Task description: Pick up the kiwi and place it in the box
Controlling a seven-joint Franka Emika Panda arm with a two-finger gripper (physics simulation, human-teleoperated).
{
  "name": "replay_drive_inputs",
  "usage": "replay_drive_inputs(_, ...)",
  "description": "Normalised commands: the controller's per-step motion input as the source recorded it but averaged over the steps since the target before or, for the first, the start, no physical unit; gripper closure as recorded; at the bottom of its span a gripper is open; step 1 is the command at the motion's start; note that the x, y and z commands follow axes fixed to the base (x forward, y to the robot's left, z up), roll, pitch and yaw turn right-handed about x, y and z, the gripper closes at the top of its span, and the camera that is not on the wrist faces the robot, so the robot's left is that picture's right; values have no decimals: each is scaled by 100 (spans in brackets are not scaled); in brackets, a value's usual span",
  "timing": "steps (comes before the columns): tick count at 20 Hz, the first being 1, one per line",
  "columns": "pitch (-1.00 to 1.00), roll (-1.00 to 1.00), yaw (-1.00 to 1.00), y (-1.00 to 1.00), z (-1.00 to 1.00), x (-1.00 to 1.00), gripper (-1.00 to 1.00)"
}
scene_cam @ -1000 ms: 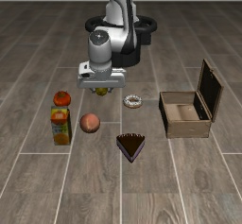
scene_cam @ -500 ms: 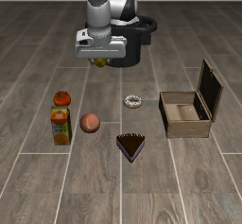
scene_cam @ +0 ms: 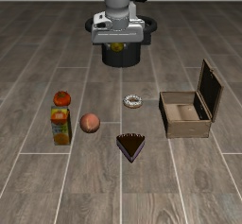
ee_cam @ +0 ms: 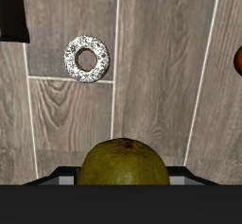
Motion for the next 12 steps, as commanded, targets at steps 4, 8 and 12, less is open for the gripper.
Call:
replay_drive_inputs(4,0,0,0,100,0,0,100)
replay_drive_inputs(8,0,0,0,100,0,0,100)
replay_drive_inputs(12,0,0,0,100,0,0,100)
